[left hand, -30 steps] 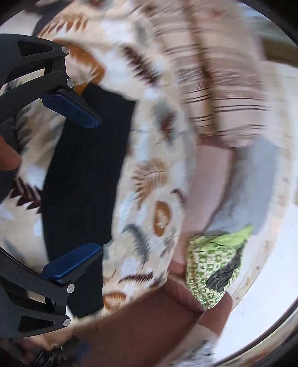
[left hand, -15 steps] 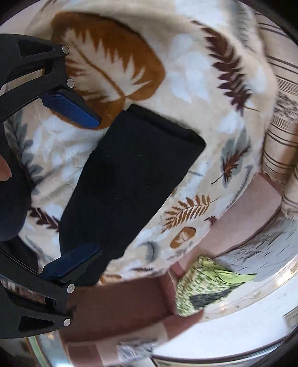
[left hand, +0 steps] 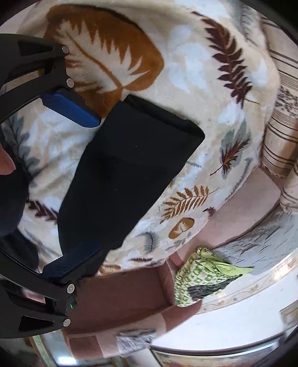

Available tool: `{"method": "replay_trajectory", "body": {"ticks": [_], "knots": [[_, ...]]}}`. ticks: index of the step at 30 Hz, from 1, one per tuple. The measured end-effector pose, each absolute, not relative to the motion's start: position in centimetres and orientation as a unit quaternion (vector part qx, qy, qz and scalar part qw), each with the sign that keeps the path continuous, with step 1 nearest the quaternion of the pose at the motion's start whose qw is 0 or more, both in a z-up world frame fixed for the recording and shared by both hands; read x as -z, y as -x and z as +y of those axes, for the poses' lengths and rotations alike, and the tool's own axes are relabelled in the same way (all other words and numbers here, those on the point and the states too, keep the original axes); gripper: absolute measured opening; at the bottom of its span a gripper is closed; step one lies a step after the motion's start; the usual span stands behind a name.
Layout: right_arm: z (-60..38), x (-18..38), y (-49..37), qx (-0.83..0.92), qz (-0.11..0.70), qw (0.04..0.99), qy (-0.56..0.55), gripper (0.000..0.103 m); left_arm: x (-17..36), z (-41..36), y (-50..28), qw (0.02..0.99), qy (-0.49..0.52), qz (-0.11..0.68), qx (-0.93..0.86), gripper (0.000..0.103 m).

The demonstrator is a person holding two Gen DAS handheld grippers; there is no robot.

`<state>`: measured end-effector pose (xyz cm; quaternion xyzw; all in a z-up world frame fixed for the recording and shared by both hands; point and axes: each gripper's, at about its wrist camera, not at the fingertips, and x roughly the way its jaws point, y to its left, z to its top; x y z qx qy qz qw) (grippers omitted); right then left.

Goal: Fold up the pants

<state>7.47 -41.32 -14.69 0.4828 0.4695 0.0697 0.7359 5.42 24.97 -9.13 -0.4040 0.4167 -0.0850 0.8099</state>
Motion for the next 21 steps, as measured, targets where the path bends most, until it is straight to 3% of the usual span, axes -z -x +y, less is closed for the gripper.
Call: {"method": "replay_trajectory", "body": {"ticks": [3, 8, 21], "knots": [[-40.1, 15.0, -7.9, -0.065, 0.507, 0.747, -0.425, 0.019, 9.4, 25.7, -6.1, 0.791, 0.432, 0.426, 0.081, 0.102], [-38.9, 14.2, -7.9, -0.069, 0.512, 0.776, -0.363, 0.013, 10.7, 26.6, -7.2, 0.759, 0.463, 0.451, 0.072, 0.102], [-38.3, 13.8, -7.8, -0.069, 0.516, 0.783, -0.341, 0.017, 10.2, 25.2, -6.7, 0.774, 0.466, 0.425, 0.062, 0.101]]}}
